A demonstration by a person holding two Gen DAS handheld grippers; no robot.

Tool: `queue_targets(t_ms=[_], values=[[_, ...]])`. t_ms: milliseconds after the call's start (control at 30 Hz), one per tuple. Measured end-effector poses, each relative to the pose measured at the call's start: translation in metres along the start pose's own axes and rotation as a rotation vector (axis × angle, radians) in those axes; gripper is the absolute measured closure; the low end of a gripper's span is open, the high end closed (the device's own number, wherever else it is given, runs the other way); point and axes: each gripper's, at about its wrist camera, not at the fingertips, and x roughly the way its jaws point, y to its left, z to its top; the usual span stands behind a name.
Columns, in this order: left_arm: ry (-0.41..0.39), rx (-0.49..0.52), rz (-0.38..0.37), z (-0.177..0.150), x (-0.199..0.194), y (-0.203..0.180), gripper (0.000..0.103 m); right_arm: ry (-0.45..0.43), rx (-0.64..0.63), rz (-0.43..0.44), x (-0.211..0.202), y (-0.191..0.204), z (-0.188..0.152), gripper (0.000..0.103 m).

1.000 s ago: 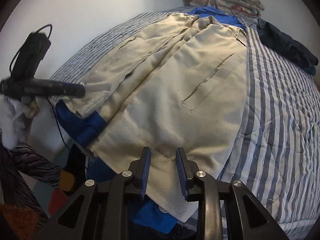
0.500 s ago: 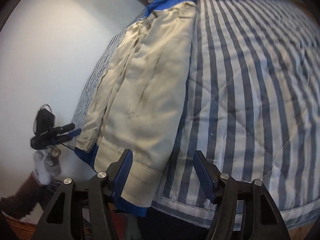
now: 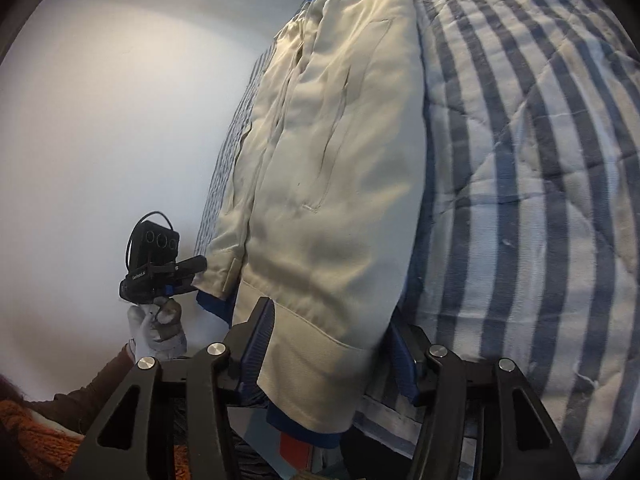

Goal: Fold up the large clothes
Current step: 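Grasp the jacket hem with the left gripper while the right gripper grasps the hem too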

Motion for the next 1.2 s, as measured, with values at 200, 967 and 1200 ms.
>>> queue_targets(t_ms=[200, 967, 1200], values=[[-0.01, 0.015, 0.031, -0.005, 0.003, -0.013, 0.072, 0.007, 0.006, 0.007, 0.005, 0.006, 0.002, 0.074], [-0.226, 0.118, -0.023, 0.054, -0.043, -0.101, 0.081, -0.234, -0.104, -0.059, -0.047, 0.069, 0.061, 0.087], [-0.244, 0.106, -0.003, 0.107, -0.041, -0.113, 0.081, -0.234, -0.091, -0.144, -0.044, 0.071, 0.123, 0.087]])
